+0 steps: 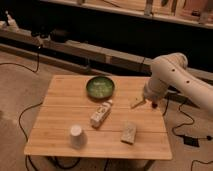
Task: Move the arm in a circular motion
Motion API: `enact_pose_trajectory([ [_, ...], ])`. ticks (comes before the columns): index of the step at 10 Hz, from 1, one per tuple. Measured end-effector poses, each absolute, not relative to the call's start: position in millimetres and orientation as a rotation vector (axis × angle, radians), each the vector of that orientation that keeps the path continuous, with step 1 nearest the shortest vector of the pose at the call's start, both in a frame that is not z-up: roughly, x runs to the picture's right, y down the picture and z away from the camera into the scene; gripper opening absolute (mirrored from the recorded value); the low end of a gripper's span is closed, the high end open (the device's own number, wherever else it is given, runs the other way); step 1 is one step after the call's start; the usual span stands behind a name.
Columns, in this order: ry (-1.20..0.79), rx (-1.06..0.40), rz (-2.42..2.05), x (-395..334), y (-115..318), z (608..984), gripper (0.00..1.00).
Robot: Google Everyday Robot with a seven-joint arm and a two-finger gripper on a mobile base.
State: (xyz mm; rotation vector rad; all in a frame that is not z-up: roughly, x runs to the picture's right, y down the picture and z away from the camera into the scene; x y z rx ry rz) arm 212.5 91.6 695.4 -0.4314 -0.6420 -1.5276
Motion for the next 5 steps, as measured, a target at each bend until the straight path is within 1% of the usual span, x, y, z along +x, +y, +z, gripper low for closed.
enact_pose_trajectory([
  [5,-0.645,-0.431,-1.526,212.3,92.4,695.8,0.80],
])
